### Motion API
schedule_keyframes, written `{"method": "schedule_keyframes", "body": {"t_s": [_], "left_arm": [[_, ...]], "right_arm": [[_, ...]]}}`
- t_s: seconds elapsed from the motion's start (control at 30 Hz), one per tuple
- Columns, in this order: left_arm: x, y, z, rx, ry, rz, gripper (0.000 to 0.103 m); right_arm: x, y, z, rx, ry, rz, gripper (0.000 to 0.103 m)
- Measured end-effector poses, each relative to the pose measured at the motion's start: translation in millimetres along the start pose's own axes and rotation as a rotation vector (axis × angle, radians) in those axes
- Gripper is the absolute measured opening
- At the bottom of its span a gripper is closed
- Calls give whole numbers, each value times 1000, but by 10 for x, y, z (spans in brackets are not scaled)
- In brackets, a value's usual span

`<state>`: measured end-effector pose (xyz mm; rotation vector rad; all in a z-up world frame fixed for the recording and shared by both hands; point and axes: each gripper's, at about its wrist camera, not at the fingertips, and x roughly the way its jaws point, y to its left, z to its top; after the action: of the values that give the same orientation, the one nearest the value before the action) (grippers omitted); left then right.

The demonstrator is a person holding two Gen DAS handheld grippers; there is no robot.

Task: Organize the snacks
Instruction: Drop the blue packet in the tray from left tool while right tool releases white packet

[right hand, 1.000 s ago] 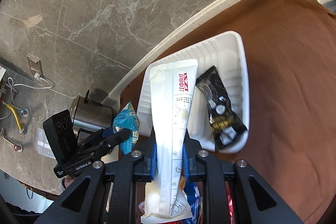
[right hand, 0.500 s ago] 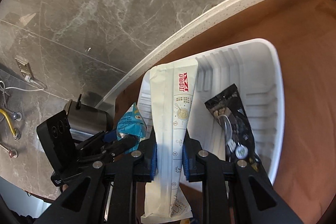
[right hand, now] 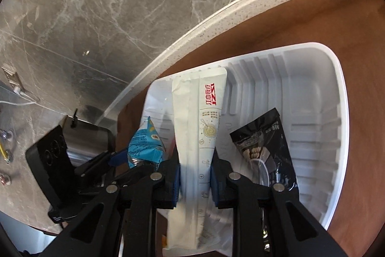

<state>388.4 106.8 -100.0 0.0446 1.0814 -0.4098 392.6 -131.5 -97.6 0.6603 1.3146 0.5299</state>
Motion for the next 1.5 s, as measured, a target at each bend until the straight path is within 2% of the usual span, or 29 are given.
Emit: {"method": "schedule_keyframes", "body": {"t_s": [0.13,0.3,0.37,0.43,0.63,0.83,1.13,1.33,1.5], "left_arm": [[81,-22,5,8,19,31,53],[75,-47,20,19,13,65,53],[55,-59,27,24,6,82,53],[29,-67,25,27,1,88,53],[-34,-65,-2,25,-7,100,53],[-106,12,-35,-1,-15,85,53],[-102,51,-101,-21,6,55,54],[-161,97,-72,-75,-32,-24,54],[-220,112,-34,-82,-53,-19,54]], "right_arm": [[3,10,1,-12,-2,-10,40],[-194,32,8,-32,-59,-18,44],[-290,1,21,-26,-96,-35,51],[-367,-87,47,-4,-120,-52,53],[-388,-372,162,77,-134,-84,54],[-299,-502,277,106,-129,-84,53],[-218,-501,552,40,-128,-135,53],[-214,-536,647,11,-112,-144,53],[-197,-533,668,-12,-112,-153,53]]}}
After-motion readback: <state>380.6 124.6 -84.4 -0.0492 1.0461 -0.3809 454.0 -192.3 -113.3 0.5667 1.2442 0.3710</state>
